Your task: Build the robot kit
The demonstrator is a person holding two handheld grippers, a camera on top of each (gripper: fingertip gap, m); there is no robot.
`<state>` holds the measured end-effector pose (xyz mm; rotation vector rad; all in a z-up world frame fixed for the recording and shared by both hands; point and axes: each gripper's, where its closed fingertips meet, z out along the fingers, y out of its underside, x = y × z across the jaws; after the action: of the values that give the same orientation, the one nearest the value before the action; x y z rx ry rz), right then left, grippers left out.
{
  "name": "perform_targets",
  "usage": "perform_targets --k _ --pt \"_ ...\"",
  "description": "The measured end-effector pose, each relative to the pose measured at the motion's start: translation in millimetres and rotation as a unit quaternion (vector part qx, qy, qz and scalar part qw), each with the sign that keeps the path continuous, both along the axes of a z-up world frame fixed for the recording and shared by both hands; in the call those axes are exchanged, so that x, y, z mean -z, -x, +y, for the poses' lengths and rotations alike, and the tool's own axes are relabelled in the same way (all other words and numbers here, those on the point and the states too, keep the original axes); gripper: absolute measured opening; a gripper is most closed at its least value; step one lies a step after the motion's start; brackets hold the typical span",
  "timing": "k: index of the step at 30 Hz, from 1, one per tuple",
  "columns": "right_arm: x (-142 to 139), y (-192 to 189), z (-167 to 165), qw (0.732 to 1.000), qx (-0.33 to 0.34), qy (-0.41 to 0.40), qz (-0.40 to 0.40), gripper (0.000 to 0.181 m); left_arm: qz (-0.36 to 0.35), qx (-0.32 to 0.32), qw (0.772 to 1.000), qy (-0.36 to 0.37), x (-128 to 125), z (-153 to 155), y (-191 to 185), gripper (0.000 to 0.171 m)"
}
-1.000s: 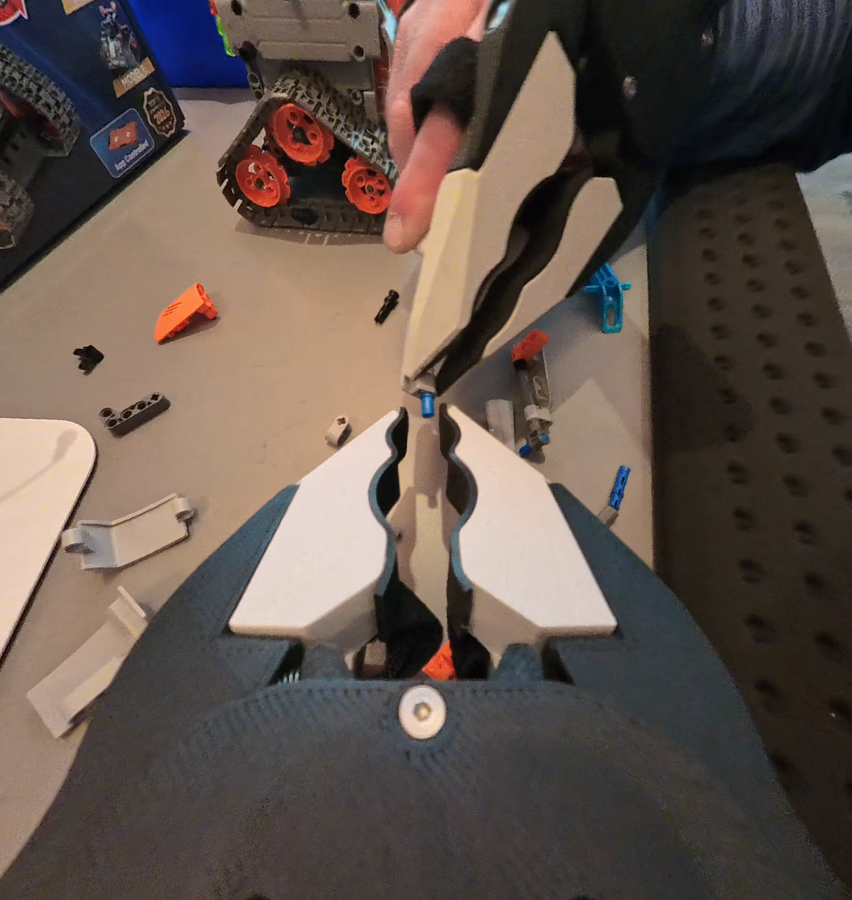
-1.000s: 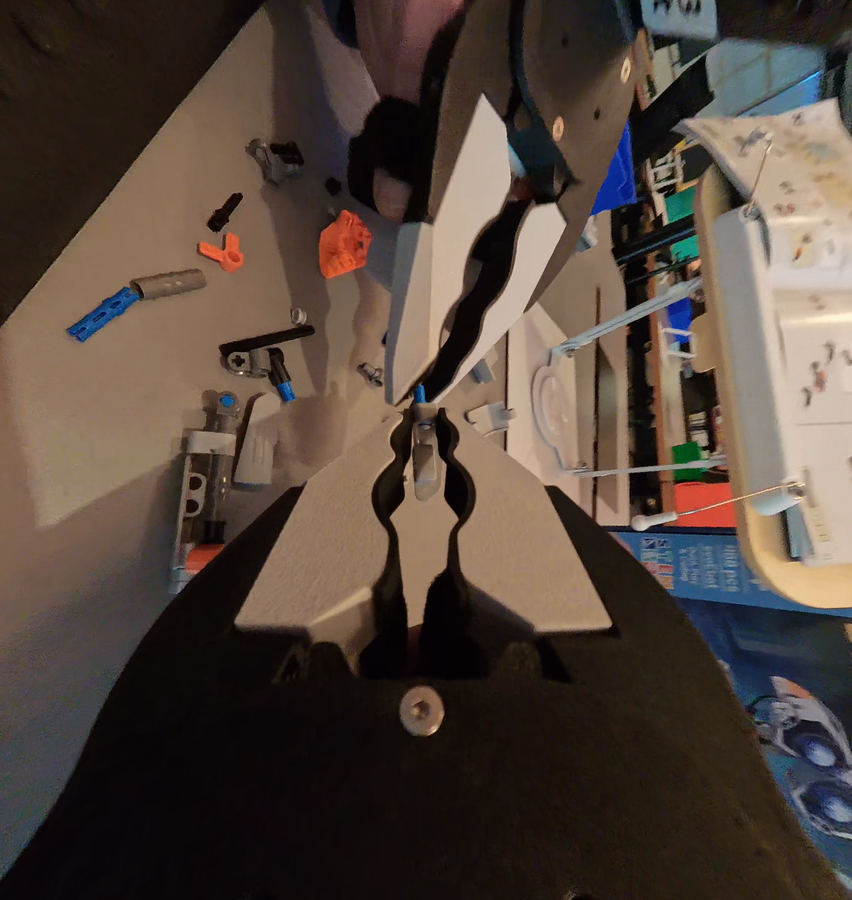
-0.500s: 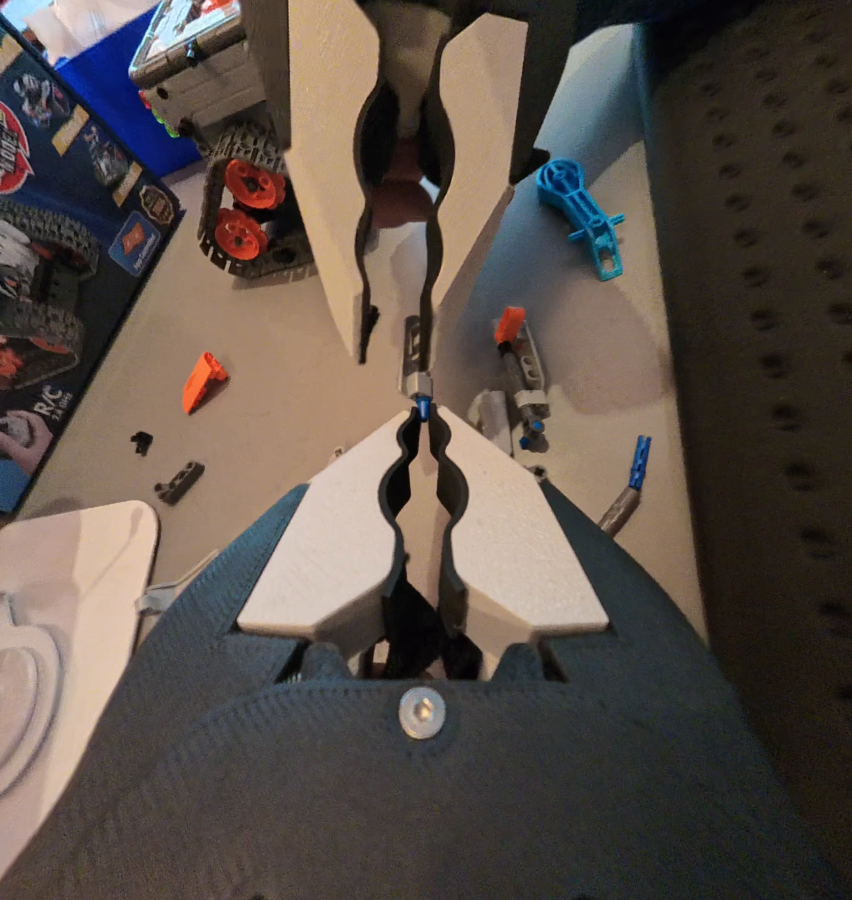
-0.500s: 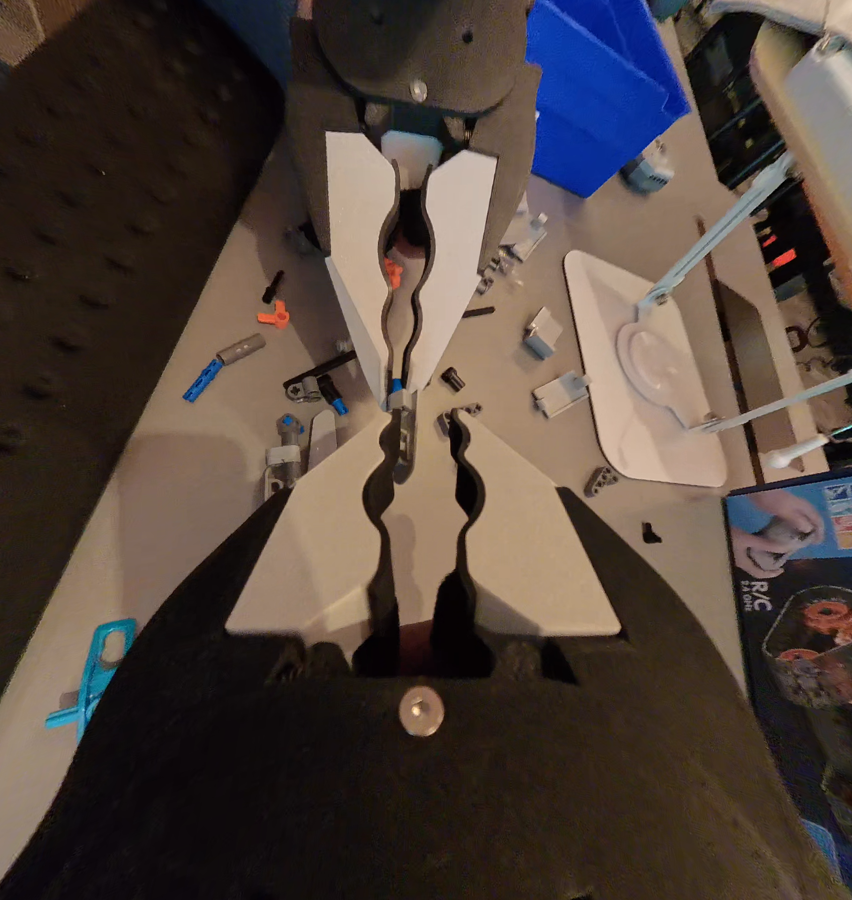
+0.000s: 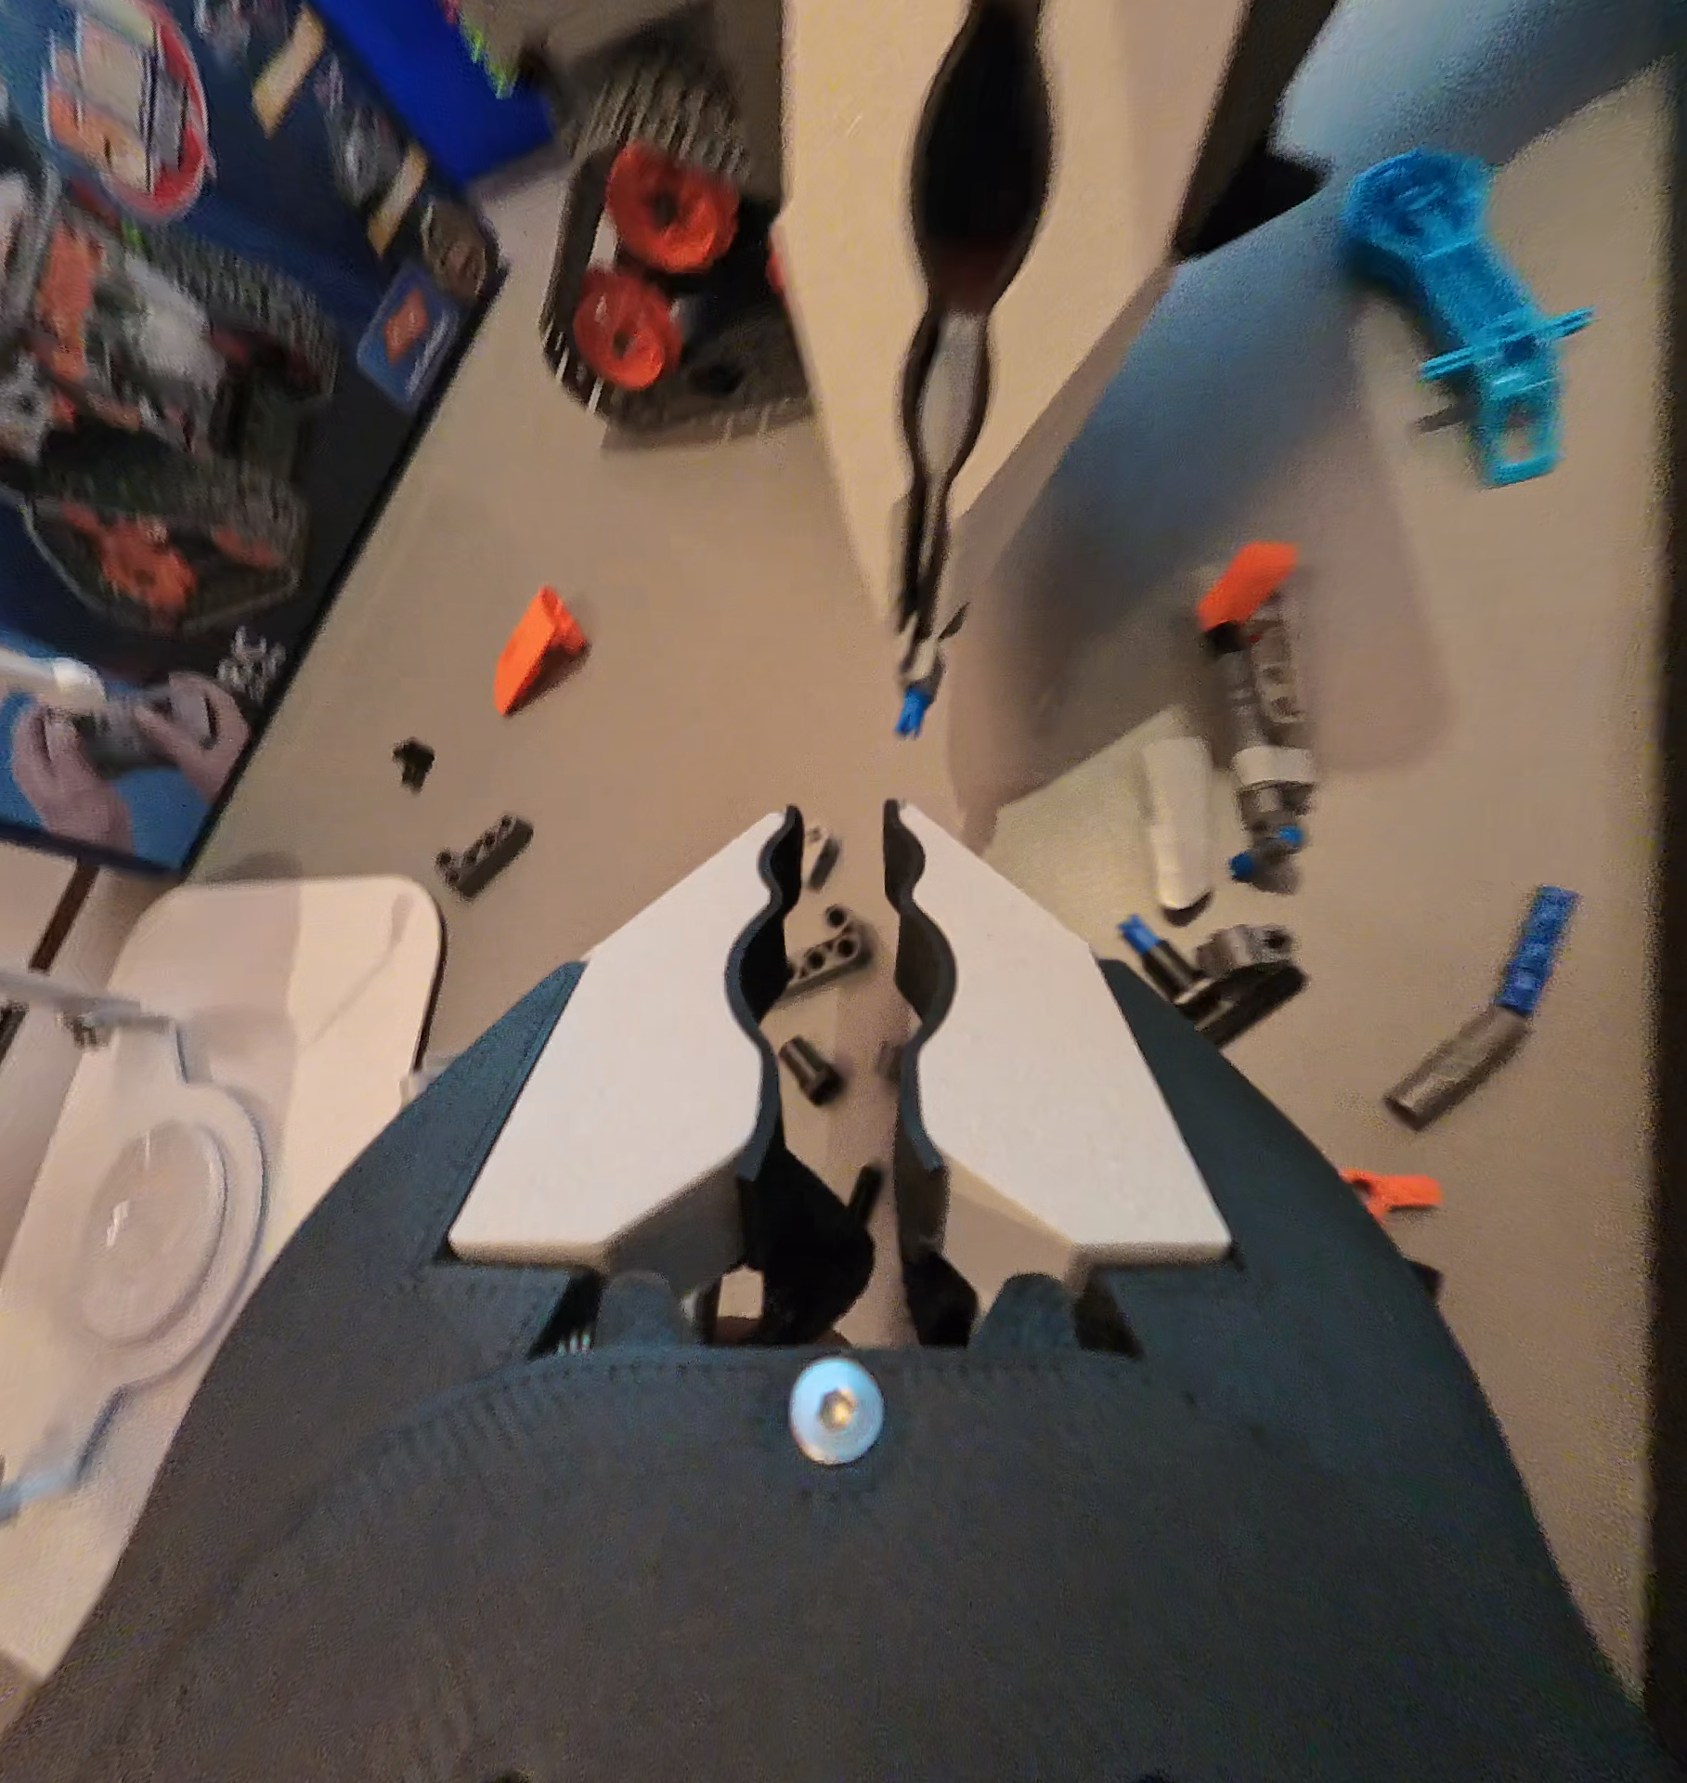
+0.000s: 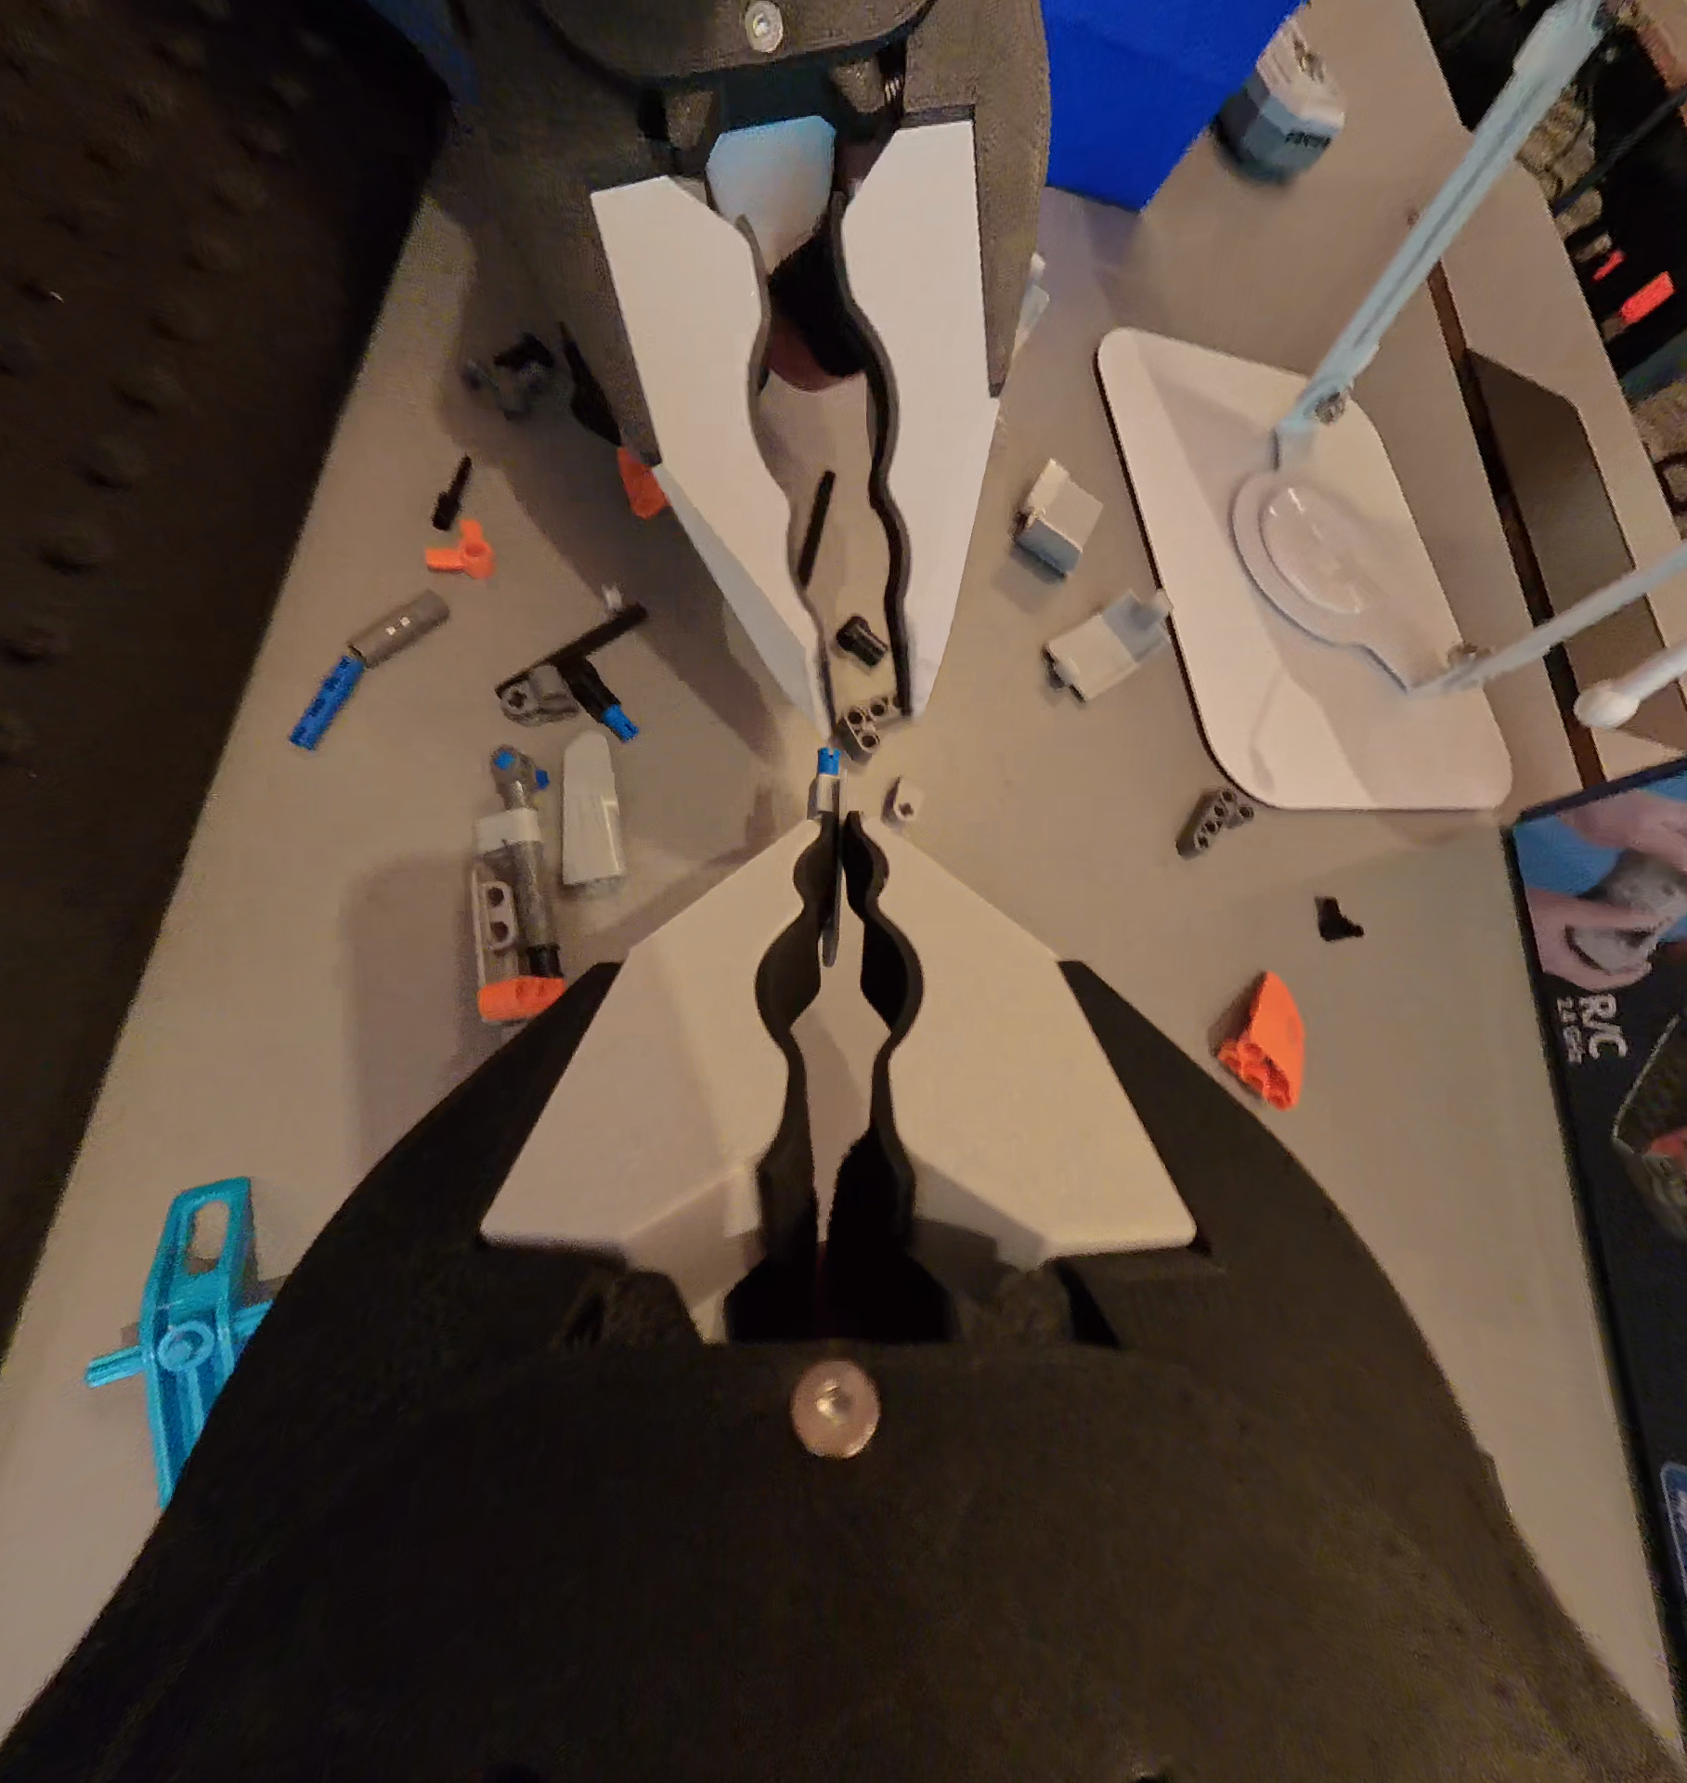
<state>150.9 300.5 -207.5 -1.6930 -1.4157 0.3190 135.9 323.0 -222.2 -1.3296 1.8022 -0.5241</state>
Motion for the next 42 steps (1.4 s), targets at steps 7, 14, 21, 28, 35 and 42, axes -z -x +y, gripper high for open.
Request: perform_targets --k 7,14,21,28,35,42 --pt "15 -13 9 0.999 0.027 0.013 -0.035 0.000 0.086 -0.091 0.991 0.054 33 19 -3 0.018" --pt "16 -14 10 0.999 0.027 0.019 -0.033 0.000 0.096 -0.095 0.989 0.055 35 12 -15 0.012" --pt "17 -14 9 0.999 0.026 0.027 -0.034 0.000 0.098 -0.050 0.994 0.029 29 3 -9 0.025" --pt "21 -14 8 0.998 0.026 0.039 -0.034 0.000 0.126 -0.011 0.991 0.034 33 4 -3 0.020" --pt "23 -14 9 0.998 0.025 0.043 -0.033 0.000 0.137 -0.009 0.988 0.070 36 -15 0 0.010" --pt "20 -14 9 0.998 0.027 0.041 -0.026 0.000 0.116 -0.012 0.991 0.062 28 -7 2 0.026"
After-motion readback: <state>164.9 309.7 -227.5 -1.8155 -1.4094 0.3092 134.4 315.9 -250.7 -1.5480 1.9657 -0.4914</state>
